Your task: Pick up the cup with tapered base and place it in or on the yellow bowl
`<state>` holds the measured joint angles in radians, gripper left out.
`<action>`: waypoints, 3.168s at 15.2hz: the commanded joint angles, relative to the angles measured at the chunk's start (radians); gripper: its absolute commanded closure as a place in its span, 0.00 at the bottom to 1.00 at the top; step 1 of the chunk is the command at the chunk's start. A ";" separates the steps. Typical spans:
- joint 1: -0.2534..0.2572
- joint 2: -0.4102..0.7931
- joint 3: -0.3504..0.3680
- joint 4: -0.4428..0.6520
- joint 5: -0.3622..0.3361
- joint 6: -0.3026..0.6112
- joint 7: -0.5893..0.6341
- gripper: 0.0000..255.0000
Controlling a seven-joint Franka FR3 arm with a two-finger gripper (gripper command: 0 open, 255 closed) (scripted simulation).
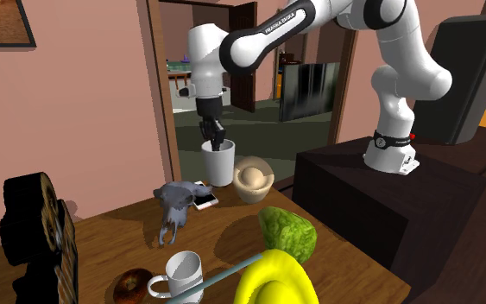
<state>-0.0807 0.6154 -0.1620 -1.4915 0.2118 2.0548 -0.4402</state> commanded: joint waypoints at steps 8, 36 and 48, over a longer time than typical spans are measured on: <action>0.141 -0.044 0.033 -0.041 -0.019 0.017 0.174 1.00; 0.408 0.154 0.105 0.209 -0.054 0.005 0.532 1.00; 0.407 0.220 0.110 0.188 -0.047 0.091 0.521 1.00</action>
<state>0.3261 0.8353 -0.0521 -1.3018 0.1647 2.1433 0.0806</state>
